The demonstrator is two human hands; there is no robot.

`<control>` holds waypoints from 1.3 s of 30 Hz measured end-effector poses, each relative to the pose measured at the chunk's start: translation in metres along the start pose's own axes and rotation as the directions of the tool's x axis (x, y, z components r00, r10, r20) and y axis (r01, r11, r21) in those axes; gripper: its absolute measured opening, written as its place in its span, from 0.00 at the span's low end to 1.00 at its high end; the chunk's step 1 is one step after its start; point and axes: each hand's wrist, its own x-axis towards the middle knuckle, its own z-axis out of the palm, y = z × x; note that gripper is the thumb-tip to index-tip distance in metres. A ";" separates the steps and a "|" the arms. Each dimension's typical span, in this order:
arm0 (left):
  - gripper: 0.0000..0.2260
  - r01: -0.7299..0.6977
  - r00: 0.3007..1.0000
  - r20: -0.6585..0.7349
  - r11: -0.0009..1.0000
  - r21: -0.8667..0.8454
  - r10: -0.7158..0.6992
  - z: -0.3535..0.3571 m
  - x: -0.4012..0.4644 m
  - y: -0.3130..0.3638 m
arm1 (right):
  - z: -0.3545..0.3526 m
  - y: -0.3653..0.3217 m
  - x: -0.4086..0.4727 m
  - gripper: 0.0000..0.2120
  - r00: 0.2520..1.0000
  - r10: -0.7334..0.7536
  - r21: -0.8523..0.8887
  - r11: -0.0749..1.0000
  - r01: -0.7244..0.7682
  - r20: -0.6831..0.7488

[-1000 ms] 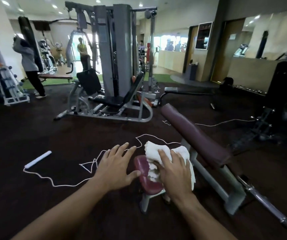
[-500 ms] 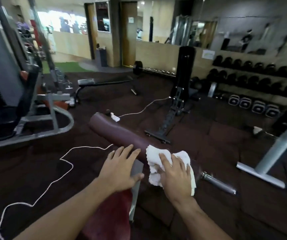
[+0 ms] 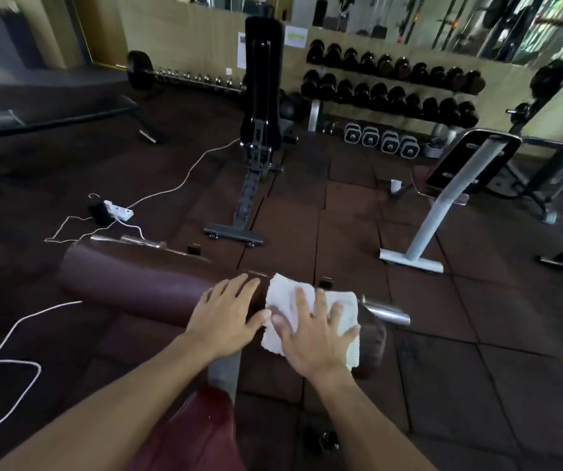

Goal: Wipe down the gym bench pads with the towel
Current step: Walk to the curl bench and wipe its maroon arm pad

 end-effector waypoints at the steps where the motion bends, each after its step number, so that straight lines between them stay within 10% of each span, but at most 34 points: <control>1: 0.32 0.007 1.000 0.012 0.999 -0.032 -0.007 0.002 0.006 -0.002 | 0.006 0.003 0.002 0.31 0.998 -0.001 0.026 1.000 -0.001 0.070; 7: 0.29 -0.053 0.997 0.049 0.994 -0.097 0.058 0.008 0.053 0.011 | -0.016 0.046 0.028 0.28 0.989 0.104 0.167 0.982 -0.086 -0.106; 13: 0.35 0.043 0.966 0.257 0.945 -0.323 0.043 0.021 0.090 0.025 | -0.027 0.093 0.059 0.23 0.963 0.192 0.352 0.902 -0.249 0.189; 23: 0.05 0.024 0.986 0.105 0.519 -0.854 0.126 -0.015 0.046 0.019 | -0.045 0.078 0.002 0.05 0.935 0.283 0.826 0.564 0.018 -0.214; 39: 0.15 0.133 0.988 0.024 0.768 -0.627 -0.151 0.028 0.115 0.028 | -0.018 0.078 0.062 0.15 0.938 0.304 0.470 0.861 -0.195 -0.168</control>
